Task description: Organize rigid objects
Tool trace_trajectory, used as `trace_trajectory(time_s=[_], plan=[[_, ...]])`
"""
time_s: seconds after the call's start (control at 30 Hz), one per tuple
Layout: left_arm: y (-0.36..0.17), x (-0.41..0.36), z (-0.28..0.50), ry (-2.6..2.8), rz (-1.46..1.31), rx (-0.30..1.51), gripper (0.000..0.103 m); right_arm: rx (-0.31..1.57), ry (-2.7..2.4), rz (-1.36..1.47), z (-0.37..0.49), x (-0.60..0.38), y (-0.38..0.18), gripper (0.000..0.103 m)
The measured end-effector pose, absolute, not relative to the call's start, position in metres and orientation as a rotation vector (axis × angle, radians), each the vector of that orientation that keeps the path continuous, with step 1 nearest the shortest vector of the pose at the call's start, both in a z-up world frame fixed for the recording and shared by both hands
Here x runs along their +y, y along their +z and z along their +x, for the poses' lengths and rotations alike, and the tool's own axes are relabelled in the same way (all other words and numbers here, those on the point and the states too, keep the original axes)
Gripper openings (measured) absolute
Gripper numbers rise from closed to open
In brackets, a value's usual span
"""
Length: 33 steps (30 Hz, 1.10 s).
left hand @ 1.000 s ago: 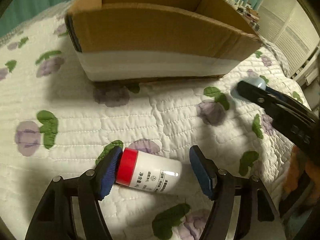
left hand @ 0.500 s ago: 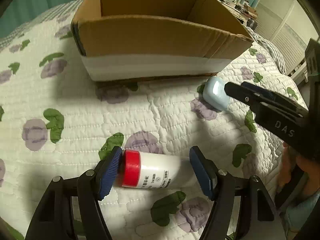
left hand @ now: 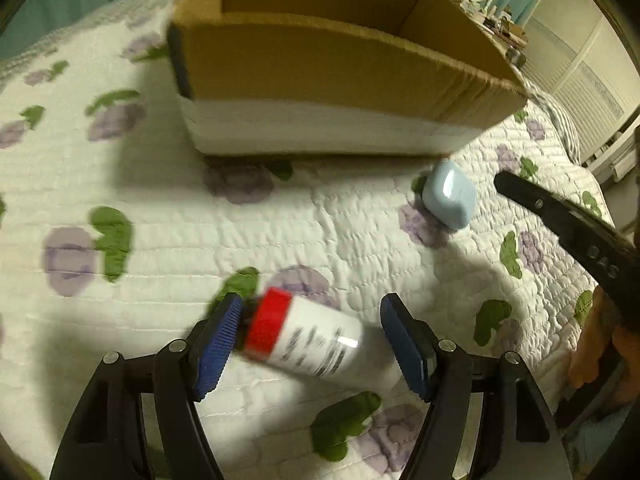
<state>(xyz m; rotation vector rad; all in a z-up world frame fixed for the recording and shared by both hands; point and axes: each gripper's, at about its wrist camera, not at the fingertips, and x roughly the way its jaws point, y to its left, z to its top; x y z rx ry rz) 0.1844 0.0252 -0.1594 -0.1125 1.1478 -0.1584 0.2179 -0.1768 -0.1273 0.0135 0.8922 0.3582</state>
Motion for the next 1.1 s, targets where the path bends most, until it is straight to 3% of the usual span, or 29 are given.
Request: trace_trajectory(time_s=[0.07,0.13,0.53,0.93,1.1], plan=[[-0.151,0.030,0.183,-0.155,-0.126,1.124,0.074,0.896,0.316,0.024,0.220,-0.184,-0.128,0.036],[-0.140,0.036,0.182,-0.145,-0.147,1.098,0.074,0.886,0.295,0.056,0.222,-0.192,-0.127,0.057],[-0.138,0.039,0.176,-0.065,-0.195,1.122,0.074,1.007,0.331,-0.142,0.257,-0.137,-0.181,0.059],[-0.169,0.032,0.183,0.042,-0.407,1.270,0.074,0.846,0.305,-0.117,0.223,-0.163,-0.135,0.058],[-0.176,0.013,0.201,0.044,-0.281,1.289,0.070,0.851,0.298,-0.077,0.221,-0.176,-0.131,0.058]])
